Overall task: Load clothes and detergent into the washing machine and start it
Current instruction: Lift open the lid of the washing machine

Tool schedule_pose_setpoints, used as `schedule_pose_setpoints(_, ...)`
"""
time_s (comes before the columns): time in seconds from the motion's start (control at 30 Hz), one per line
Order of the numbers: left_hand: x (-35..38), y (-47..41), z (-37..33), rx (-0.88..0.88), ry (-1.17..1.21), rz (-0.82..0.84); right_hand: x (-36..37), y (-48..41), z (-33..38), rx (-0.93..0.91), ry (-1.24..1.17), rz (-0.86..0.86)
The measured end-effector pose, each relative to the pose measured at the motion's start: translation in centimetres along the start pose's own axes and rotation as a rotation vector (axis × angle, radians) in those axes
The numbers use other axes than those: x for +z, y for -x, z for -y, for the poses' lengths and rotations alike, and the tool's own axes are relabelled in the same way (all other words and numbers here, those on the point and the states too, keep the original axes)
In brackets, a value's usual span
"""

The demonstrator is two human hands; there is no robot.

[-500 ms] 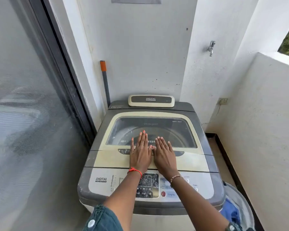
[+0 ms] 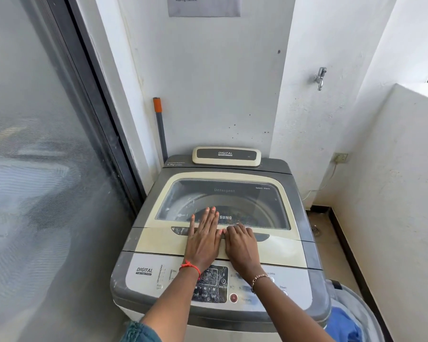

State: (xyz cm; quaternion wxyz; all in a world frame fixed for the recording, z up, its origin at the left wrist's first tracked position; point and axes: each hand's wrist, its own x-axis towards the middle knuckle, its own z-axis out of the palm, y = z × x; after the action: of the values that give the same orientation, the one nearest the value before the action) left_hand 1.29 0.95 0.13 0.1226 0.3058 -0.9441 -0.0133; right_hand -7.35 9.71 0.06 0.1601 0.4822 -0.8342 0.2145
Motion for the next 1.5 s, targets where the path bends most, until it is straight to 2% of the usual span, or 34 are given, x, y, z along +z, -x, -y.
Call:
schedule_pose_setpoints(0.27, 0.0, 0.2, 0.7, 0.172, -0.011, -0.141, 1.0, -0.6, -0.3, -0.028, -0.088, -0.142)
schedule_pose_setpoints(0.4, -0.8, -0.2, 1.0, 0.215, -0.012, -0.052, 0.3, -0.6, -0.1, -0.029, -0.042, -0.066)
schedule_pose_setpoints(0.5, -2.2, -0.8, 1.0, 0.264, -0.011, -0.105, -1.1, -1.5, 0.2, -0.006, -0.057, 0.002)
schedule_pose_setpoints(0.63, -6.6, -3.1, 1.0, 0.301, 0.048, -0.095, -4.9, -4.9, 0.6, 0.034, -0.149, 0.069)
schedule_pose_setpoints(0.73, -11.1, -5.4, 0.5, 0.311, 0.07, -0.17, -8.8, -8.2, 1.3, 0.033, -0.249, 0.056)
schedule_pose_setpoints(0.87, -16.2, -8.6, -0.3, 0.236, 0.064, -0.483, -13.0, -14.3, 1.3, 0.048, -0.322, 0.044)
schedule_pose_setpoints(0.93, -16.6, -10.0, -0.5, 0.29, -0.02, -0.58, -14.8, -17.6, 1.2, 0.058, -0.328, 0.059)
schedule_pose_setpoints(1.13, -17.6, -16.9, 0.2, 0.258, -0.137, -0.542, -17.3, -25.8, 0.3, 0.08, -0.24, 0.099)
schedule_pose_setpoints(1.27, -19.0, -21.8, 1.3, 0.38, -0.252, -0.602, -16.8, -29.6, -0.9, 0.083, -0.195, 0.158)
schedule_pose_setpoints(1.4, -19.9, -25.5, 1.6, 0.436, -0.261, -0.703, -16.1, -33.1, -2.4, 0.074, -0.184, 0.265)
schedule_pose_setpoints(1.5, -20.0, -27.7, 1.8, 0.444, -0.223, -0.68, -16.1, -34.7, -3.1, 0.059, -0.17, 0.31)
